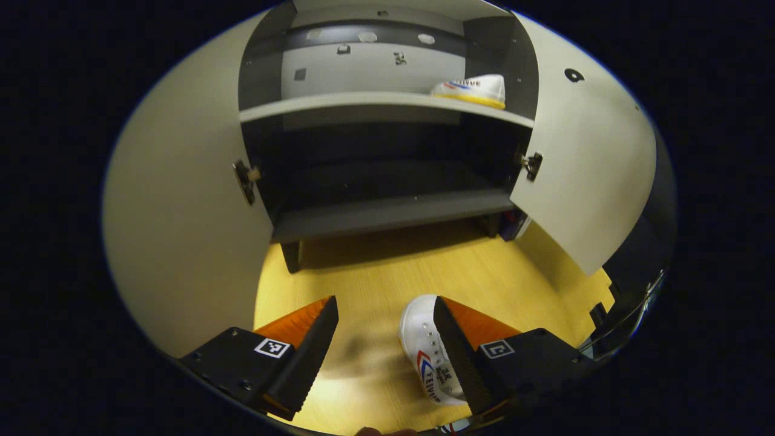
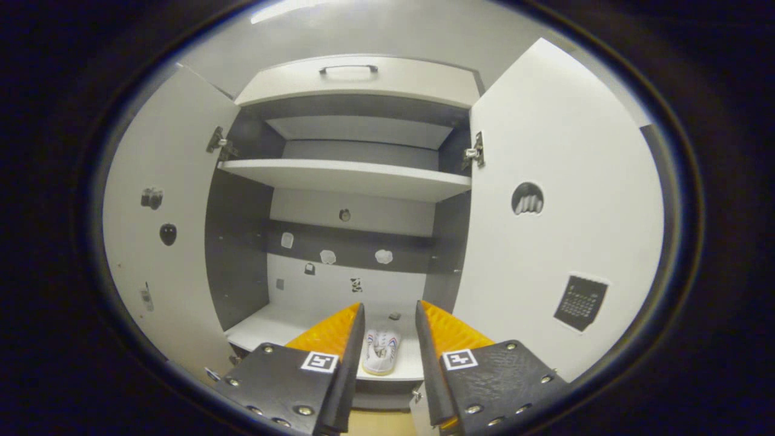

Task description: Grab one shoe with the right hand and put it into the shoe cabinet, grab the other shoe with the left hand and put it into the shoe cabinet; then close the right door with the right hand and the left door with the left hand.

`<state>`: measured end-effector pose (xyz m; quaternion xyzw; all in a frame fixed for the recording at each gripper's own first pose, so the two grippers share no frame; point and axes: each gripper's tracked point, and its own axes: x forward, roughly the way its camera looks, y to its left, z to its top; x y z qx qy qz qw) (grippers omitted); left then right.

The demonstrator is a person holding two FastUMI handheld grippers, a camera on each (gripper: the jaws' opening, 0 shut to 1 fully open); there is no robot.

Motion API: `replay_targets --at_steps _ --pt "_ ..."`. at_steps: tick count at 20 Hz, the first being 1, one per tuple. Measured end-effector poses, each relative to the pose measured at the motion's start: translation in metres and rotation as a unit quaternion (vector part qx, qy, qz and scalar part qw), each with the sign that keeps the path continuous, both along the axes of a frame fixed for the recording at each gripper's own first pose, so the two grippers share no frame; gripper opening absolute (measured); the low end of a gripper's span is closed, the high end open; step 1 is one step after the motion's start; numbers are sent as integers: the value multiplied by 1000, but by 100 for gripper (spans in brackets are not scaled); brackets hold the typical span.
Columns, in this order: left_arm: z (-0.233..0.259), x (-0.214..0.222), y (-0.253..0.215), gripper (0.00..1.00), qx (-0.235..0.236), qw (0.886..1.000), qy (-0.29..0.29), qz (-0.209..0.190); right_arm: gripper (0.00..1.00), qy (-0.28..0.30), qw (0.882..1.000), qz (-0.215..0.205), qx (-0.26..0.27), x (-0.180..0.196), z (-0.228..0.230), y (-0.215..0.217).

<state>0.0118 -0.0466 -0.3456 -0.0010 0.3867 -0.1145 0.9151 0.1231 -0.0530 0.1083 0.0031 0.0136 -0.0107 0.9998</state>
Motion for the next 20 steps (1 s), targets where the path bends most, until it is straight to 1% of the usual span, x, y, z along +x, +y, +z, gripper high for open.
replay_targets --at_steps 1,3,5,6,7,8,9,10,11,13,14,15,16,17,18,19,20 --pt "-16 -8 -4 98 -3 1000 21 -7 46 -6 1000 -2 3 -8 8 -4" --pt "-45 -23 -9 98 -9 998 68 -16 46 -18 1000 -6 11 -19 18 -9" --pt "-67 -35 -13 98 -17 994 103 -15 46 -25 1000 -14 14 -28 24 -18" --pt "-76 -42 -15 100 -24 992 119 -15 46 -28 999 -17 14 -33 26 -22" --pt "-84 -47 -17 96 -31 990 135 -16 46 -30 999 -22 12 -37 28 -27" --pt "-90 -51 -20 95 -40 988 148 -17 46 -32 999 -27 8 -40 30 -32" --pt "-96 -56 -24 100 -49 986 161 -18 46 -32 999 -31 6 -40 25 -34" --pt "-101 -62 -28 94 -59 983 174 -20 46 -32 999 -32 4 -42 25 -36" --pt "-107 -66 -31 94 -66 980 187 -20 48 -32 999 -34 3 -44 26 -38" --pt "-120 -72 -33 91 -66 977 204 -15 48 -32 999 -37 -1 -47 26 -40" --pt "-123 -74 -32 89 -60 976 210 -9 46 -32 999 -38 -4 -48 25 -42" --pt "-122 -69 -34 88 -61 979 193 -15 48 -30 999 -39 -8 -50 25 -43" --pt "-124 -71 -39 84 -67 978 197 -24 48 -30 999 -42 -12 -51 24 -45" --pt "-122 -76 -48 80 -84 975 206 -29 49 -30 998 -44 -15 -51 24 -46" --pt "-120 -72 -46 65 -88 975 204 -18 48 -30 998 -44 -17 -52 25 -46" --pt "-123 -74 -45 50 -92 972 215 -10 46 -31 998 -44 -18 -53 25 -46" --pt "-120 -72 -44 48 -103 970 221 6 46 -33 998 -44 -19 -53 25 -46"
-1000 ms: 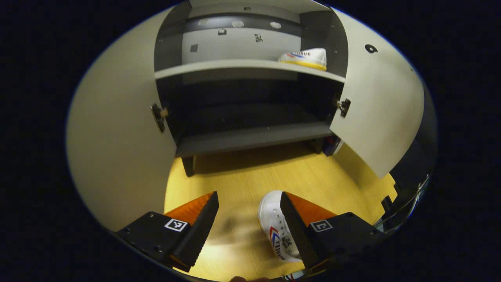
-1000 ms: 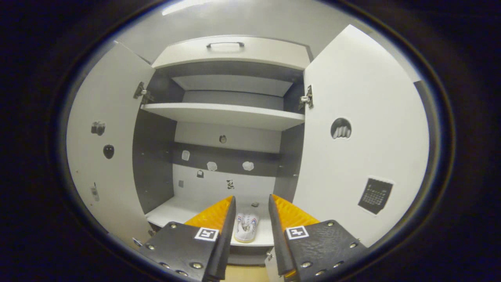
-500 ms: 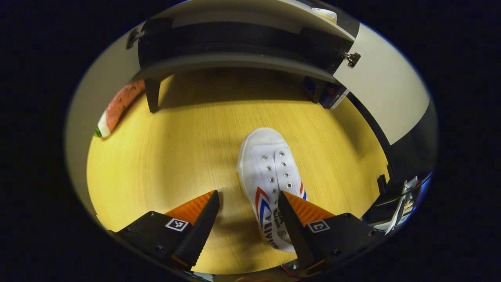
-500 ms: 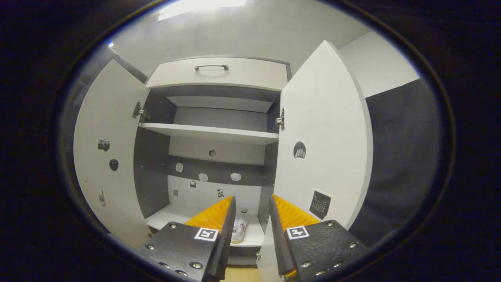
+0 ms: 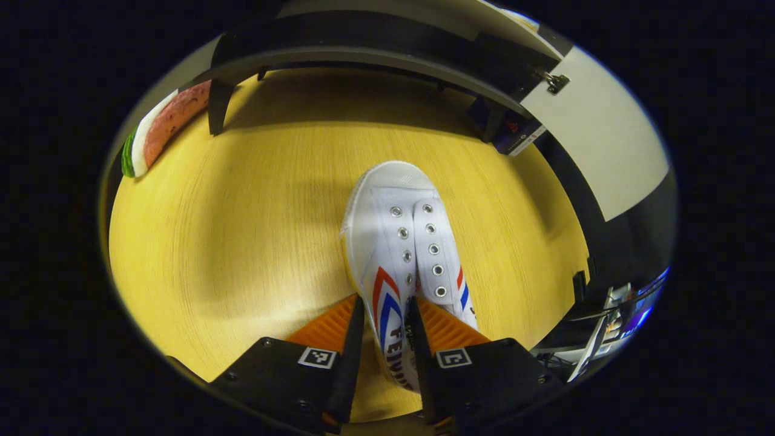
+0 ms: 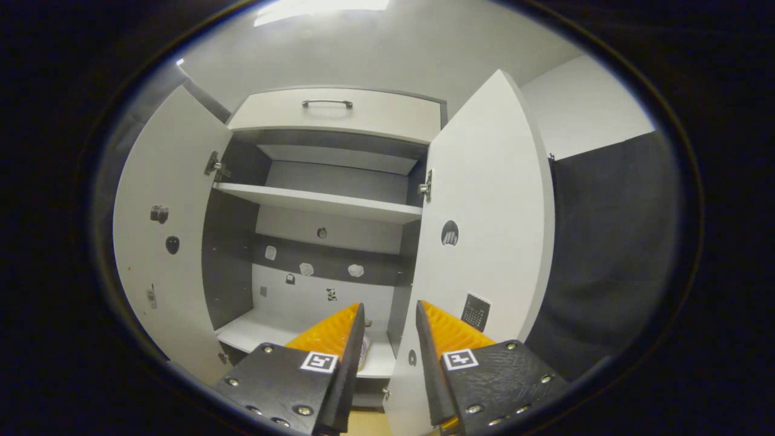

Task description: Grab one shoe with the right hand and put it into the shoe cabinet, grab the other shoe with the left hand and put it into the shoe cabinet; then close the right door with the right hand and the left door with the left hand.

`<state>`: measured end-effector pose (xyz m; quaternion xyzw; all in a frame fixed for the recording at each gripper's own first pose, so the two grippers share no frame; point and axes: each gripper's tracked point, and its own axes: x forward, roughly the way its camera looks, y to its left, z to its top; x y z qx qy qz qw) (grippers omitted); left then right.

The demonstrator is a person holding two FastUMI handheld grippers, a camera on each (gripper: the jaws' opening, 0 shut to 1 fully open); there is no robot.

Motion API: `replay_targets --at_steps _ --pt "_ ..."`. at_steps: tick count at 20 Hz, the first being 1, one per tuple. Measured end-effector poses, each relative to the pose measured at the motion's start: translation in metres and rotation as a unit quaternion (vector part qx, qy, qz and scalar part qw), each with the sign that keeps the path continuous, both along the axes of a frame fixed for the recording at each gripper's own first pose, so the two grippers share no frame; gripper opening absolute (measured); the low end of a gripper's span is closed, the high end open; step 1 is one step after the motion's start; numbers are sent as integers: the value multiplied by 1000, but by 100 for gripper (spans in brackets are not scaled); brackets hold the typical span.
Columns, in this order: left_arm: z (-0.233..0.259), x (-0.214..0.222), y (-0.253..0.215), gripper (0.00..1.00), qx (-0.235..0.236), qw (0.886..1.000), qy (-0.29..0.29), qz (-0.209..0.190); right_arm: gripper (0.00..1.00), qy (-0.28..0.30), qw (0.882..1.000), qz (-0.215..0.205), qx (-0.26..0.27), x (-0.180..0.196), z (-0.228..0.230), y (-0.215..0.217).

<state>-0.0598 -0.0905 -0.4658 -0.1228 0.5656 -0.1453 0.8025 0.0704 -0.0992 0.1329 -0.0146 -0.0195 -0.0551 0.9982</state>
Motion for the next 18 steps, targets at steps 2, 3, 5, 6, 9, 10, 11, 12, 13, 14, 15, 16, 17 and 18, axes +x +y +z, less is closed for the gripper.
replay_targets --at_steps 2,3,5,6,9,10,11,12,13,14,15,16,17,18 --pt "2 2 2 30 -24 998 19 49 48 0 1000 -1 -2 0 1 0" --pt "0 2 2 23 -31 997 25 63 48 -1 1000 0 -1 0 0 0" --pt "2 3 4 12 -34 997 21 70 49 -3 1000 1 0 1 2 1" --pt "5 5 7 6 -26 997 15 64 46 -3 1000 2 0 1 2 0" --pt "20 15 19 0 17 999 -16 42 46 -4 1000 4 3 1 2 0" --pt "32 21 22 3 17 999 -30 40 46 -4 1000 4 4 2 1 0" --pt "47 29 22 3 11 998 -43 42 46 -4 1000 4 4 2 1 0" --pt "63 37 23 3 3 997 -58 44 46 -6 1000 4 4 2 2 -1" --pt "83 45 26 2 -2 996 -75 45 46 -7 1000 5 5 2 3 -1" --pt "100 51 29 2 -6 995 -94 44 46 -9 1000 6 7 2 4 -1" --pt "121 55 34 3 -7 993 -115 41 46 -10 1000 7 9 3 4 0" --pt "144 59 40 2 -6 990 -137 37 46 -12 1000 8 11 3 4 -1" --pt "168 65 46 2 -5 986 -162 33 46 -14 1000 9 13 3 6 -1" --pt "194 69 53 2 -6 982 -184 29 46 -16 1000 9 14 4 6 -2"
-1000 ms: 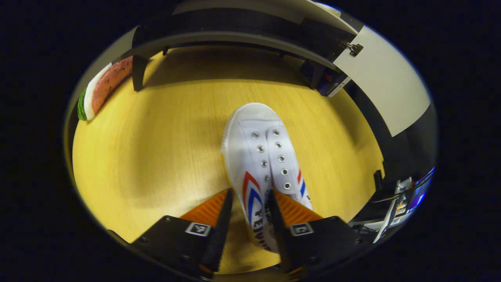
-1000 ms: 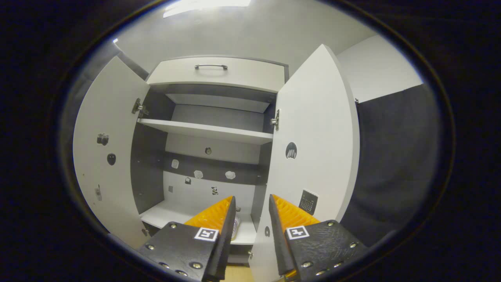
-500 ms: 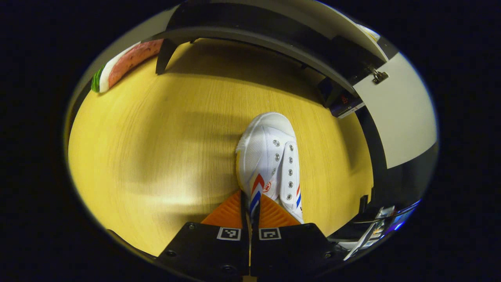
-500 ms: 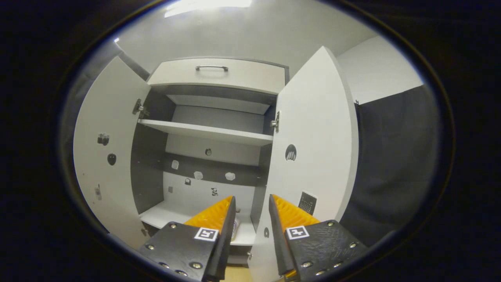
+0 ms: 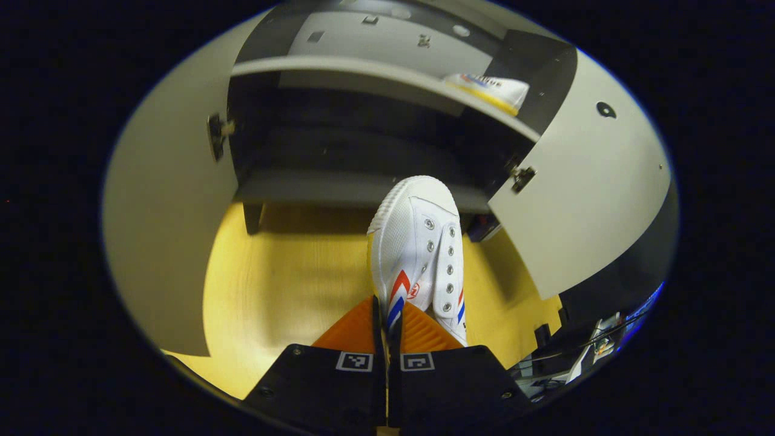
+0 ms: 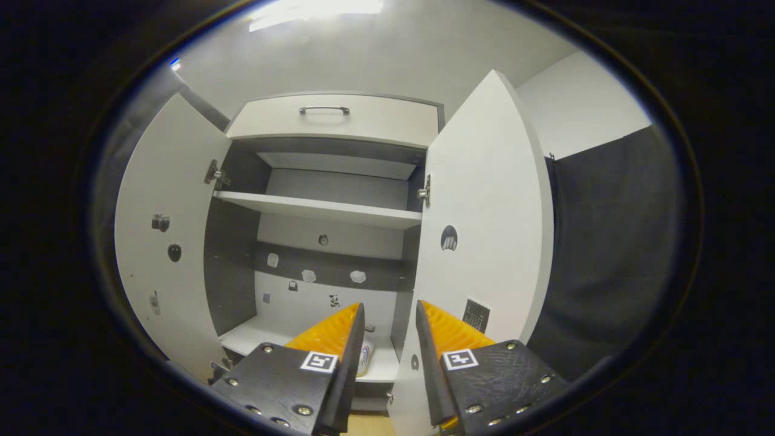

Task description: Grab one shoe with the right hand and put it into the shoe cabinet, grab the other shoe with the left hand and put it into the shoe cabinet; then close the right door with the right hand and the left door with the left hand.

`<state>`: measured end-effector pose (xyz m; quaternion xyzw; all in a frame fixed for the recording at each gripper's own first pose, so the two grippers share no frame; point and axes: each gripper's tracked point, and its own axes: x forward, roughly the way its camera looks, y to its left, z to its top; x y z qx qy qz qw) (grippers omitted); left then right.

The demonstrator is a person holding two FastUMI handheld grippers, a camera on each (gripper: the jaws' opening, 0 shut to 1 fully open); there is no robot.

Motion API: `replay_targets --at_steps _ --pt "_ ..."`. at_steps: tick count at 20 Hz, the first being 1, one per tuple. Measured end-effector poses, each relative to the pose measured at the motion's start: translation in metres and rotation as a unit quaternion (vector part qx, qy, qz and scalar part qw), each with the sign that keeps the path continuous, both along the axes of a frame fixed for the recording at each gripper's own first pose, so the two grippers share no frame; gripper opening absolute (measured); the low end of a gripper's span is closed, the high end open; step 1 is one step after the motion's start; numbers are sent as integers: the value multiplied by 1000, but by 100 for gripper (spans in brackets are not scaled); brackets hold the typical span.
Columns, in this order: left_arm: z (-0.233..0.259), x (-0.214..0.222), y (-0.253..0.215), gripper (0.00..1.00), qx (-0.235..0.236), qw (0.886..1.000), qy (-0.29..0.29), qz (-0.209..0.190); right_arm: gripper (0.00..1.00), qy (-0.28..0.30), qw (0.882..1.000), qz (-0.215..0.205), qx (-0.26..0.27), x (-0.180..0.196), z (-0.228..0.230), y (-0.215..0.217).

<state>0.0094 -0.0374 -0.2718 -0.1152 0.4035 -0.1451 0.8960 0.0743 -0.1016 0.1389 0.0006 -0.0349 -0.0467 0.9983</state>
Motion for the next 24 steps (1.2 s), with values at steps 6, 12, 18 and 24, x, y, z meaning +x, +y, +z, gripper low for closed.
replay_targets --at_steps 6,12,18,24 --pt "135 40 23 2 -21 994 -110 -11 49 -4 1000 5 -1 -2 3 -6" --pt "224 130 24 2 -23 979 -202 8 48 1 1000 14 -10 -15 2 -13" --pt "244 215 20 2 -38 976 -212 36 49 12 999 8 -34 -36 0 -22" --pt "215 258 31 2 -28 983 -174 60 48 5 999 -26 -34 -54 9 -50"
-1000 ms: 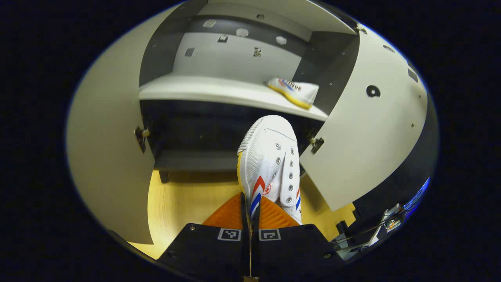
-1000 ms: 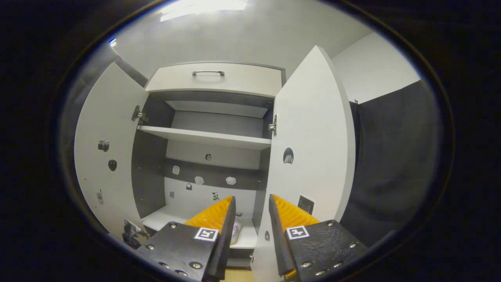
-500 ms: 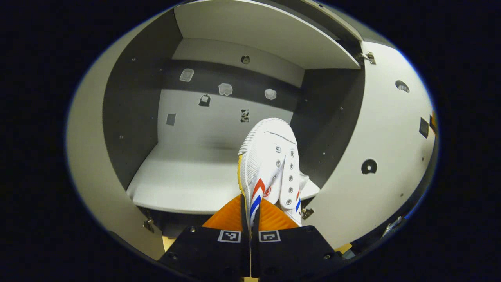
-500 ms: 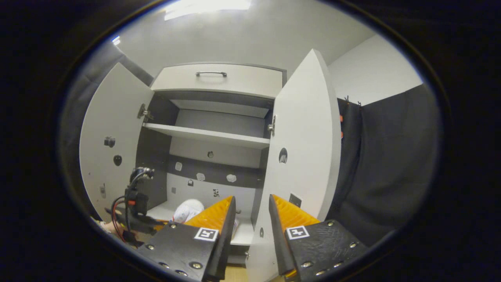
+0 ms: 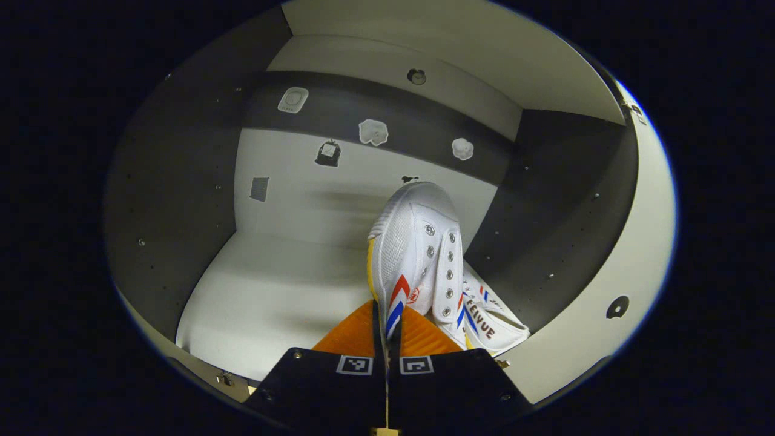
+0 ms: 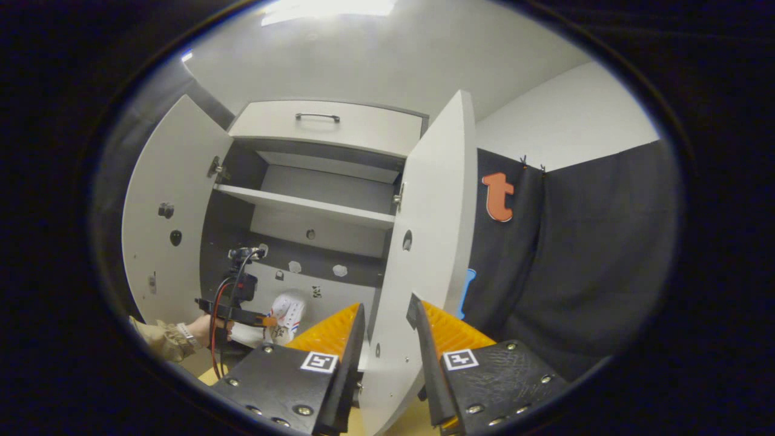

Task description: Grab one shoe with the right hand and put it into the shoe cabinet, grab the other shoe with the left hand and put it into the shoe cabinet; then close the right door with the right hand and the left door with the left hand.

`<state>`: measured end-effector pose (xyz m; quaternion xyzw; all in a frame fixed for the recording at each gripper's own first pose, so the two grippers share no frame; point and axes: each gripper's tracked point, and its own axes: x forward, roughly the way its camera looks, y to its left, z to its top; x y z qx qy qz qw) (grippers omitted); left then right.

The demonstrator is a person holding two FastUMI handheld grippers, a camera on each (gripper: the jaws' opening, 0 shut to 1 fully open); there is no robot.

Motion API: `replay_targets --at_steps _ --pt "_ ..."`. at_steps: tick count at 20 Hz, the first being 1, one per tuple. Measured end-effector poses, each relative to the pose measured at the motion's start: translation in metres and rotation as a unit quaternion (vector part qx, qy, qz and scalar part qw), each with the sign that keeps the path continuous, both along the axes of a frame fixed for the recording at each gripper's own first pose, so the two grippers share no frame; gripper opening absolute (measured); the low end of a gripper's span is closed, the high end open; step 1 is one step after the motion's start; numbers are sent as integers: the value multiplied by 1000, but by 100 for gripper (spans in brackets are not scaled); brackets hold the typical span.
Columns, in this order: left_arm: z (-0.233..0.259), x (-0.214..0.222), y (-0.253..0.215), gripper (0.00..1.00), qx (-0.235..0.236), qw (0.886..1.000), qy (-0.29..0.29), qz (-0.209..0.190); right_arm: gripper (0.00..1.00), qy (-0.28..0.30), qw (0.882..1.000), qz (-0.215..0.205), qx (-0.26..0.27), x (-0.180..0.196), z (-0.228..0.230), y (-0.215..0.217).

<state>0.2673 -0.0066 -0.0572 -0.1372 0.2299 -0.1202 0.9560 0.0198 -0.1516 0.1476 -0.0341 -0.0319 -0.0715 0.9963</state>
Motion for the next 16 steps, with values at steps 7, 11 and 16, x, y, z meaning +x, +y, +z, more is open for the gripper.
replay_targets --at_steps 7,11,16 --pt "-31 21 3 2 7 999 32 8 48 -13 1000 0 26 -12 9 -11" --pt "-42 26 2 2 25 999 44 10 48 -11 1000 1 26 -14 8 -13" --pt "-51 29 4 2 41 998 49 13 49 -14 1000 4 22 -14 10 -14"
